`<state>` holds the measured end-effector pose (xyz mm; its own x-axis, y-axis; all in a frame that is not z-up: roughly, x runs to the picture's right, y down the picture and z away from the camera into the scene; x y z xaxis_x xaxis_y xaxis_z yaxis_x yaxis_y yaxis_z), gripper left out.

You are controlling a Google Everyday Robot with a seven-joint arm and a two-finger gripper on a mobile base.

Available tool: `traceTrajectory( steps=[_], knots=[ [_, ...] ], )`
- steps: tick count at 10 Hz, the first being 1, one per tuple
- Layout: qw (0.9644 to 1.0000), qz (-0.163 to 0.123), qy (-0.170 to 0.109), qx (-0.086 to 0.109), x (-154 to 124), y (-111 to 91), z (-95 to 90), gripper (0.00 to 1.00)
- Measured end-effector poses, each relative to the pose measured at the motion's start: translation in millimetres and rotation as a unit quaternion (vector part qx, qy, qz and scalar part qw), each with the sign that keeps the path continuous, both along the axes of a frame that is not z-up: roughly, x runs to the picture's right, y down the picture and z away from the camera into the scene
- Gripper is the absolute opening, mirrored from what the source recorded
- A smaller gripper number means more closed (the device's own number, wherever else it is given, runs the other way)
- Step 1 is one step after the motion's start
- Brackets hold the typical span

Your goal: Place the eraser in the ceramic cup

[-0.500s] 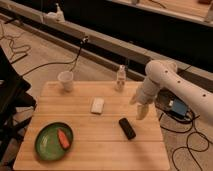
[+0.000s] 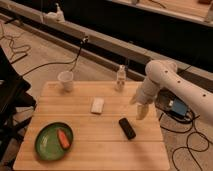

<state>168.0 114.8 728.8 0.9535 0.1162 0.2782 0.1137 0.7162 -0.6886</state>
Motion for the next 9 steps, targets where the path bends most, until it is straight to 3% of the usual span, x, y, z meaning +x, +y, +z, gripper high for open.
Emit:
traceTrajectory(
  steps=[9],
  knots=[
    [1.0, 0.002, 0.005, 0.003, 1.0, -5.3, 0.8, 0.65]
  ],
)
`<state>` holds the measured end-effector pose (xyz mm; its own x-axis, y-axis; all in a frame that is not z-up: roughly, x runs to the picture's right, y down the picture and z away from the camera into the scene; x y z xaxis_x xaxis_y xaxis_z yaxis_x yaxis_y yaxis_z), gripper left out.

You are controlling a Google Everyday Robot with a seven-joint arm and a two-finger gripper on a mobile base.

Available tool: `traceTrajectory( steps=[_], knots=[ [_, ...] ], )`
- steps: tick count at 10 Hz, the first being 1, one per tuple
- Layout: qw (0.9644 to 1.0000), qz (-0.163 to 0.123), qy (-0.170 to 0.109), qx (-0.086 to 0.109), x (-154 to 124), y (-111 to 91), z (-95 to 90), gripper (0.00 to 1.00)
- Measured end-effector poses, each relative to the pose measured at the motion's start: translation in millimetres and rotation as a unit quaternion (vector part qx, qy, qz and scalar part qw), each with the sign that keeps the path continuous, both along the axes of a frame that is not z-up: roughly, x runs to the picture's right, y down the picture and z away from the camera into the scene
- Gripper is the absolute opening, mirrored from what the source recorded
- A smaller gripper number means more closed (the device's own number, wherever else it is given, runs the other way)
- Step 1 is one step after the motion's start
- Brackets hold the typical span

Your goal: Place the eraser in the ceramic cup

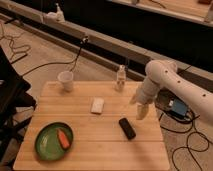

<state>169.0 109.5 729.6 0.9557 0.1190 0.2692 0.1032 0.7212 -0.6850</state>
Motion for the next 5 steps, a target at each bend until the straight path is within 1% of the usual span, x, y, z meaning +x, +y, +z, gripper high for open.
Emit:
traceTrajectory(
  steps=[1, 2, 3, 4, 5],
  knots=[
    [0.9999, 0.008, 0.013, 0.005, -0.3, -10.9, 2.2, 0.65],
    [0.9993, 0.021, 0.028, 0.012, -5.9, -25.0, 8.2, 0.65],
    [0.9983, 0.037, 0.041, 0.019, -17.5, -36.7, 20.2, 0.65],
    [0.9974, 0.048, 0.05, 0.021, -22.9, -40.8, 28.0, 0.65],
    [0.9955, 0.065, 0.064, 0.024, -30.3, -44.5, 39.7, 0.65]
  ],
)
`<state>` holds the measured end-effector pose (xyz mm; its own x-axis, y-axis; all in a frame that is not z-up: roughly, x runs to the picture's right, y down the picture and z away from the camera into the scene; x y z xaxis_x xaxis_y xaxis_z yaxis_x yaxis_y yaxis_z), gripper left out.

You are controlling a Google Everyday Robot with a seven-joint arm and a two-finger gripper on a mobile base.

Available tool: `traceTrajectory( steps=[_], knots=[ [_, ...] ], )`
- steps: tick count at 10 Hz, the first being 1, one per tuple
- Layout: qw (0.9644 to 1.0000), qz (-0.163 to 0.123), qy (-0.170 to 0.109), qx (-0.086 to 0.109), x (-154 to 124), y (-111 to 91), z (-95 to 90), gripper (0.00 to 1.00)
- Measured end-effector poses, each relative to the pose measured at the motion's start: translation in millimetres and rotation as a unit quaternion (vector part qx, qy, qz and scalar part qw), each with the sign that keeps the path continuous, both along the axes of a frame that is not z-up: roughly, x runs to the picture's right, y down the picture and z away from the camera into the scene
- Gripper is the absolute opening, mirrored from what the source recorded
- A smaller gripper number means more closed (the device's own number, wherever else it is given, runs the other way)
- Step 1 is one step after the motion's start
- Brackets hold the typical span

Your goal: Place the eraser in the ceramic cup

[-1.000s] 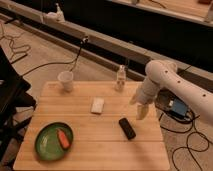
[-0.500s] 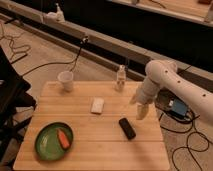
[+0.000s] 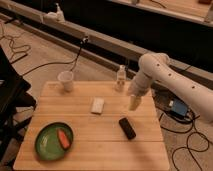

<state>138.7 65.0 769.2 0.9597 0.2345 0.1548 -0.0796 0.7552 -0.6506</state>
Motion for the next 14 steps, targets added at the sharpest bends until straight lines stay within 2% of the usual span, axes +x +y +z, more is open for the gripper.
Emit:
traceTrajectory(
  steps=[2, 3, 6, 7, 10, 12, 14],
  knots=[
    [0.9995, 0.02, 0.024, 0.009, -7.5, 1.2, 15.0, 0.65],
    [0.9983, 0.026, 0.049, 0.017, -7.4, 7.6, 22.5, 0.65],
    [0.9927, 0.026, 0.109, 0.046, 0.0, 29.6, 30.3, 0.65],
    [0.9915, 0.026, 0.117, 0.052, 1.0, 32.4, 31.3, 0.65],
    [0.9912, 0.026, 0.118, 0.053, 0.6, 32.7, 31.7, 0.65],
    [0.9918, 0.04, 0.117, 0.03, 2.2, 44.2, 33.9, 0.65],
    [0.9902, 0.072, 0.115, -0.032, 9.3, 78.2, 36.6, 0.65]
  ],
)
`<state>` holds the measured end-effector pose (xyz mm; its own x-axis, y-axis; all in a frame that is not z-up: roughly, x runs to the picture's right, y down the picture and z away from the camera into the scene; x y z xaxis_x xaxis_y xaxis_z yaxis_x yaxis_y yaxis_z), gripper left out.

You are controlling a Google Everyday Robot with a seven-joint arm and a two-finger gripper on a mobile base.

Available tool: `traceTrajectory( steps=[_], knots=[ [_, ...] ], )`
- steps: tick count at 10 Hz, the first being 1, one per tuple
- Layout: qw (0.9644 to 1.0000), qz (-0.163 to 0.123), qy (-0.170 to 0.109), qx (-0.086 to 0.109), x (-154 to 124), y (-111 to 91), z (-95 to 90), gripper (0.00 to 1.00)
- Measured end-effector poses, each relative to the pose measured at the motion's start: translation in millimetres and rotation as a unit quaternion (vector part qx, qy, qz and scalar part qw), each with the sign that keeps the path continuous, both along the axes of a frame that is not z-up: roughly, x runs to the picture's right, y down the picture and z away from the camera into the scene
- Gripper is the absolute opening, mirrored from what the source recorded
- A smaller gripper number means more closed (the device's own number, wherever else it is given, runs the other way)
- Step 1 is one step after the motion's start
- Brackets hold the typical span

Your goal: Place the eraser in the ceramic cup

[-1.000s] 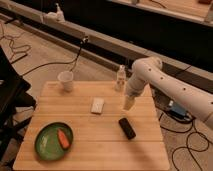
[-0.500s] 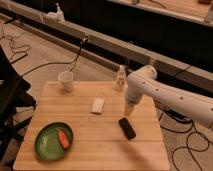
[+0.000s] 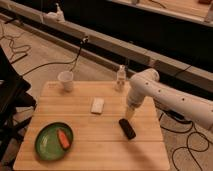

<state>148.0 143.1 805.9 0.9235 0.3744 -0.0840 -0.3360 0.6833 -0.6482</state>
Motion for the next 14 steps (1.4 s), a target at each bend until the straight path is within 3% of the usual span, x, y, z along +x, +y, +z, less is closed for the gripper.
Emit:
traceTrajectory(
  steps=[3, 6, 14],
  knots=[
    [0.9982, 0.029, -0.009, -0.052, 8.3, 30.7, 3.0, 0.65],
    [0.9951, 0.048, -0.017, -0.085, 8.3, 50.2, 5.7, 0.65],
    [0.9893, 0.067, -0.023, -0.128, -11.6, 81.3, 15.7, 0.65]
  ],
)
